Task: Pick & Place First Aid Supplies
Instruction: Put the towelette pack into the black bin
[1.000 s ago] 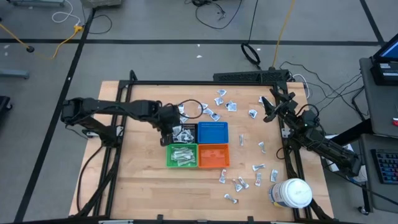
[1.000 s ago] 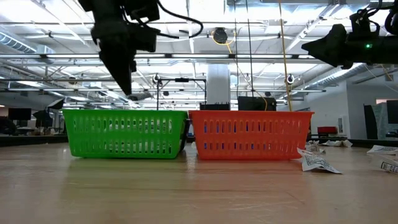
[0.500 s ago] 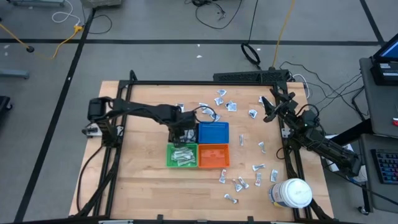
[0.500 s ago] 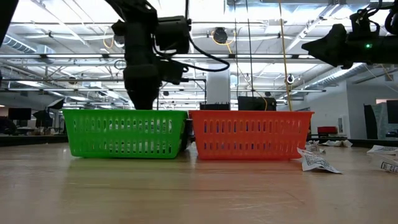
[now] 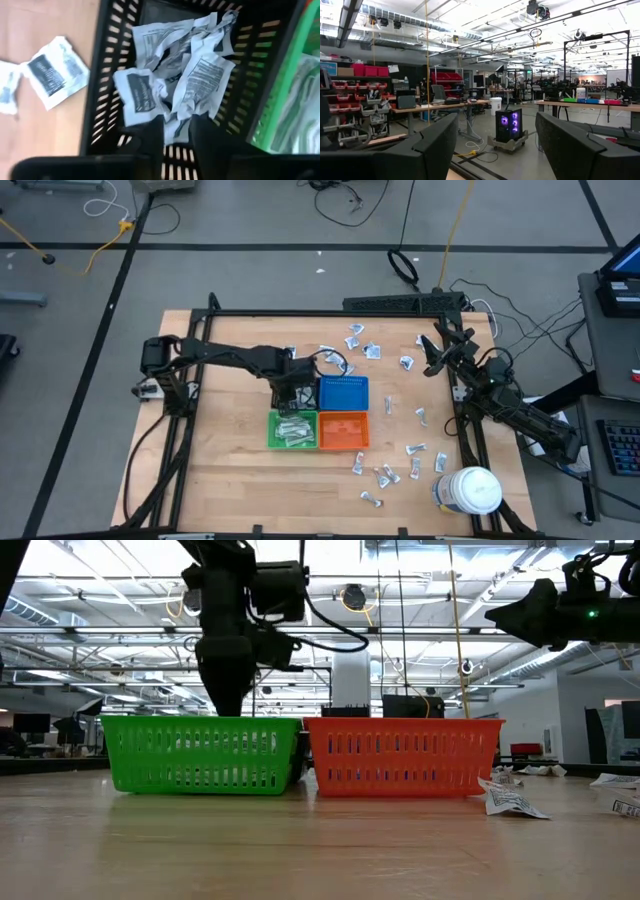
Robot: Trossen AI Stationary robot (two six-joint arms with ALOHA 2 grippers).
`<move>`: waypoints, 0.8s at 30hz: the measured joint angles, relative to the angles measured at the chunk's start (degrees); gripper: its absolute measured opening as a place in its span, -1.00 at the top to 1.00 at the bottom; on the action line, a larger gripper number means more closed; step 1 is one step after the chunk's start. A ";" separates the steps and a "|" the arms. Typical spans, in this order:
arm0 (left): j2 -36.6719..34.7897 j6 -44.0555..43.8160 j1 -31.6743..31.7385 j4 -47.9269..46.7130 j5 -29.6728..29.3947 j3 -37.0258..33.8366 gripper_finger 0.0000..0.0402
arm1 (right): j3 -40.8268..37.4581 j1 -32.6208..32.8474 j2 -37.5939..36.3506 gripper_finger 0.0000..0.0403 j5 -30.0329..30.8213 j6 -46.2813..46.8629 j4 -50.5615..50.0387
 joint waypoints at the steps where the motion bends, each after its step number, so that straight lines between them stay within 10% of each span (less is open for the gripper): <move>1: -0.27 0.32 0.14 -0.91 -0.11 0.71 0.41 | -0.01 0.00 -0.01 -0.31 0.00 0.00 0.00; 24: -0.61 2.79 15.32 -9.02 0.89 11.72 -0.05 | 0.00 0.00 0.00 -0.31 0.00 0.00 0.00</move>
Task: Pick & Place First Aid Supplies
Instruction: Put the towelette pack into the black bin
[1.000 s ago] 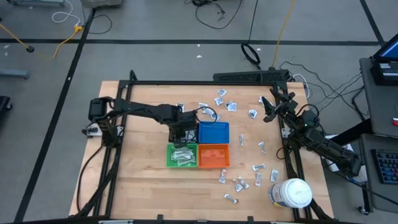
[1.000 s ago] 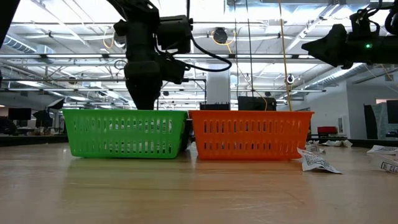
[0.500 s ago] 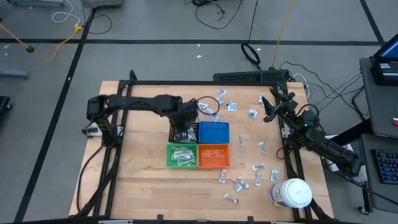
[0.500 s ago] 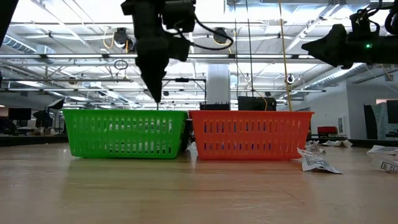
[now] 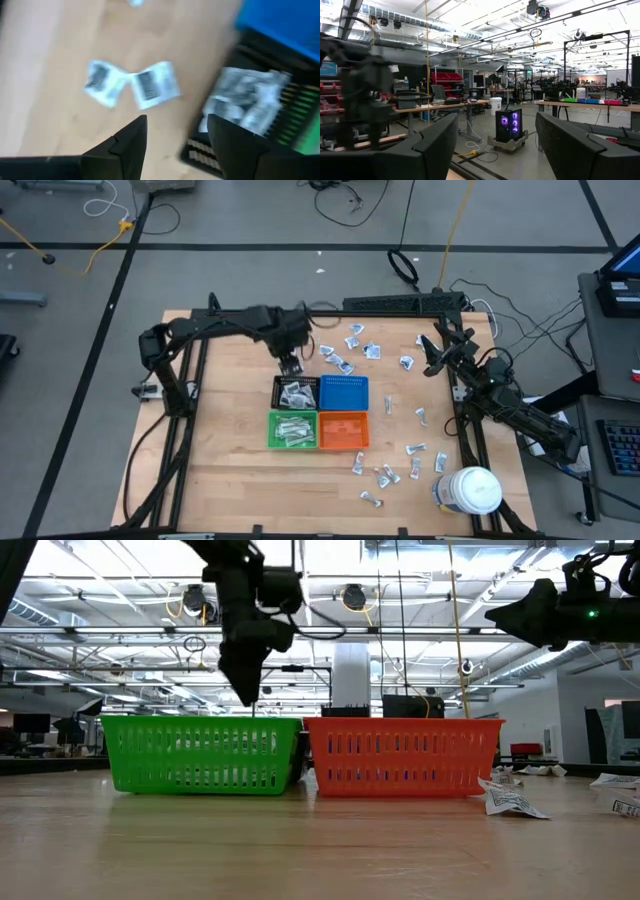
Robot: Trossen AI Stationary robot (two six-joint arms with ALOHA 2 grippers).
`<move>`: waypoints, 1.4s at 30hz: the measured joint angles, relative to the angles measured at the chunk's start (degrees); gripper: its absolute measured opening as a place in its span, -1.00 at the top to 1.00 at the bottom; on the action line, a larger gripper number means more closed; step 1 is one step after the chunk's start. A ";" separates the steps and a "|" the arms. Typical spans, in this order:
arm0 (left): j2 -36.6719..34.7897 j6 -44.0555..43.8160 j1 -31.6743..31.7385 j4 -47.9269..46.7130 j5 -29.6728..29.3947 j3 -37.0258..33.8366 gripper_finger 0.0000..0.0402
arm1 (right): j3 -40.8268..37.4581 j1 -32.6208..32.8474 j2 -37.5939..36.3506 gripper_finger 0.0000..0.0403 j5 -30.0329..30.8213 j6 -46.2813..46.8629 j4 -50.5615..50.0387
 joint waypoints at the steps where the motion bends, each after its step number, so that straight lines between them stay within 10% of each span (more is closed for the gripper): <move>1: 0.00 0.02 1.60 -0.02 -0.02 0.00 -0.04 | 0.01 0.00 0.00 -0.31 0.00 -0.01 0.00; 12: 0.15 7.17 13.55 0.38 -0.45 -0.15 -0.04 | 0.01 0.00 0.00 -0.31 0.00 0.00 0.00; 42: 17.20 7.56 12.66 8.11 -0.08 -0.52 0.06 | -0.01 0.00 0.00 -0.31 0.00 0.00 0.00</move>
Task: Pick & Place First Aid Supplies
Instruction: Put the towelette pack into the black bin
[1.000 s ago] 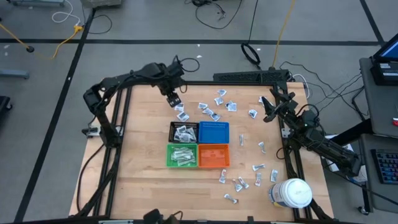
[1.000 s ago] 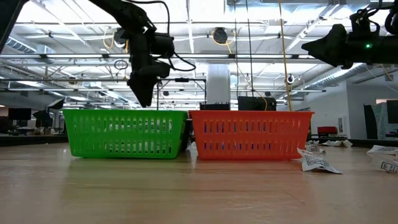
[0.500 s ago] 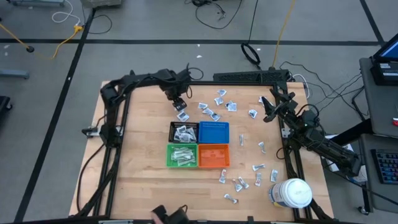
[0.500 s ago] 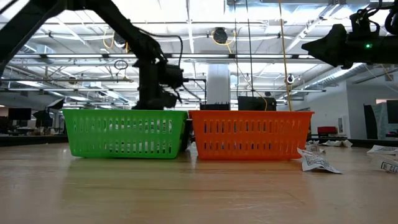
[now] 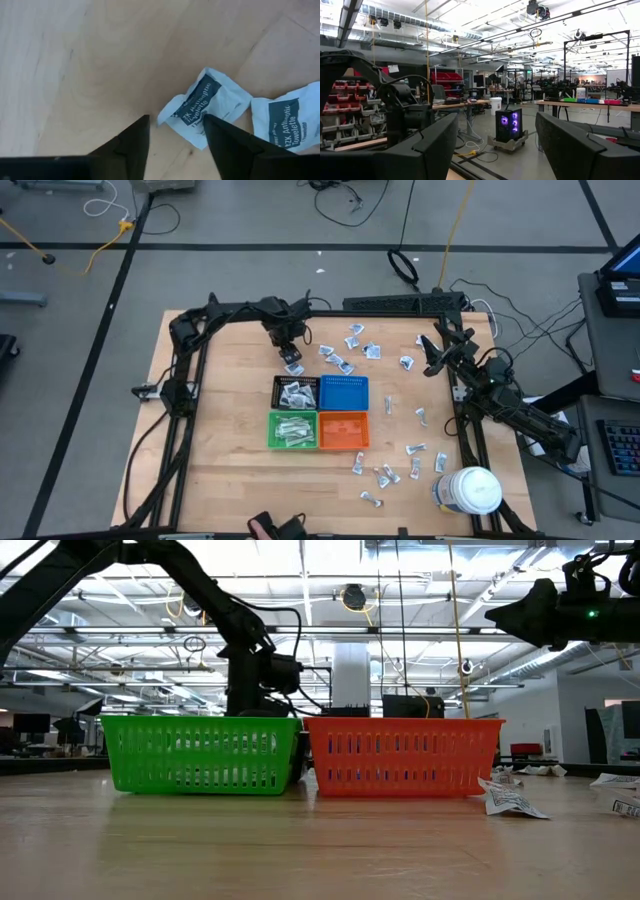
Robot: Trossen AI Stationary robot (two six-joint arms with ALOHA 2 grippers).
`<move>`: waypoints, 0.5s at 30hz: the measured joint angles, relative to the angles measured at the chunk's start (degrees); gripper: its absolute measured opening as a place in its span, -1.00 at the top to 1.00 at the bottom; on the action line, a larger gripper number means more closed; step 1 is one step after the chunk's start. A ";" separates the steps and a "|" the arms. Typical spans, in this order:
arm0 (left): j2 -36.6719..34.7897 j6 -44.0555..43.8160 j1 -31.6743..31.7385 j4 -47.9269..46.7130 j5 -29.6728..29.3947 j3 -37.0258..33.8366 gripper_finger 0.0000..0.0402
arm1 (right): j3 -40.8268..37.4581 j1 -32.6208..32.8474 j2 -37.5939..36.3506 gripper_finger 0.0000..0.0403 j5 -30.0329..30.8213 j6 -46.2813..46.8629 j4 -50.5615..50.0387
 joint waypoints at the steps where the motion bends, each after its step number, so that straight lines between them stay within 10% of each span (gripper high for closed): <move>1: 0.00 0.16 0.04 0.00 0.15 0.00 0.14 | 0.02 0.00 0.00 -0.31 0.00 0.00 0.00; 8: 0.04 1.29 0.18 -0.04 2.66 -0.02 0.91 | 0.02 0.00 0.00 -0.31 0.00 -0.01 0.00; 15: 0.05 1.49 0.56 -0.02 3.36 -0.02 0.98 | 0.01 0.00 0.00 -0.31 0.00 -0.01 0.00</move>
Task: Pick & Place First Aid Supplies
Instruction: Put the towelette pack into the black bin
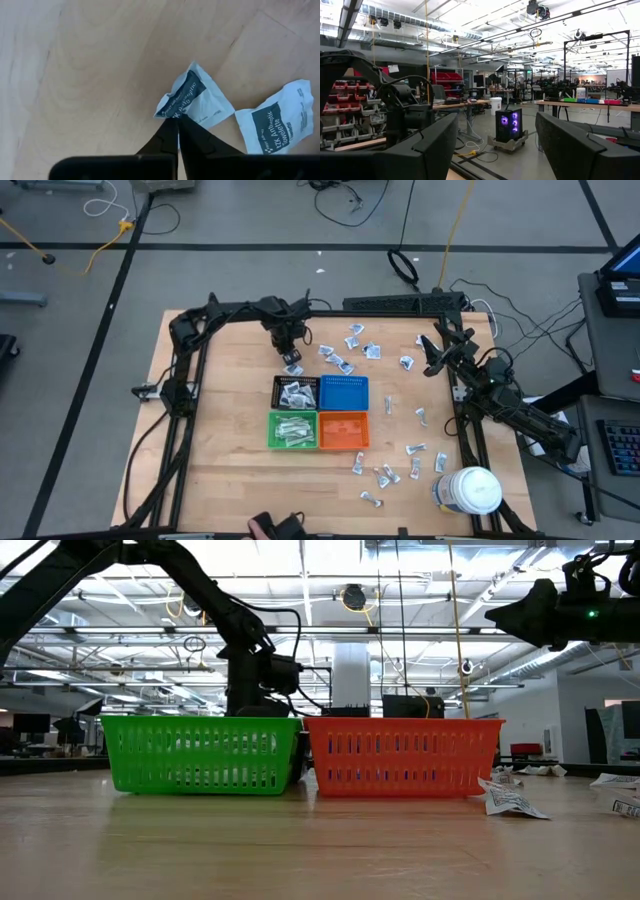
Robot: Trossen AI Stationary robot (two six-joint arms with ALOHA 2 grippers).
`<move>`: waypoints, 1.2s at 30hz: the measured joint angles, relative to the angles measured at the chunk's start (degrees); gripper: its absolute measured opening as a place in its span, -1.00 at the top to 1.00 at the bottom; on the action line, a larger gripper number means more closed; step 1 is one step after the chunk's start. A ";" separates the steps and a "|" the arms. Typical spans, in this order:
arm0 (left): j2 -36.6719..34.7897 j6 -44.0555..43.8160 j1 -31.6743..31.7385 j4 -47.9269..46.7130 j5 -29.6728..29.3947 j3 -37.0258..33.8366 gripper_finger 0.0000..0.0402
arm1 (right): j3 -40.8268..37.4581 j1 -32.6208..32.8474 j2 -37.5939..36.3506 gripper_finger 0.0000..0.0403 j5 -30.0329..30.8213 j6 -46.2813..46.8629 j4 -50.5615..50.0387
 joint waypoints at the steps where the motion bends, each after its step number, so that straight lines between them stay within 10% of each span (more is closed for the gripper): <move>1: -0.27 0.00 0.31 -0.25 0.23 -0.02 0.98 | 0.00 0.00 0.00 -0.31 0.00 0.01 0.00; 22: -20.53 1.67 1.24 -5.88 -2.65 -0.02 1.00 | 0.01 0.00 0.00 -0.31 0.00 -0.01 0.00; 36: -20.59 3.56 -17.21 -8.06 -1.90 -0.02 1.00 | 0.01 0.00 -0.01 -0.31 0.00 0.00 0.00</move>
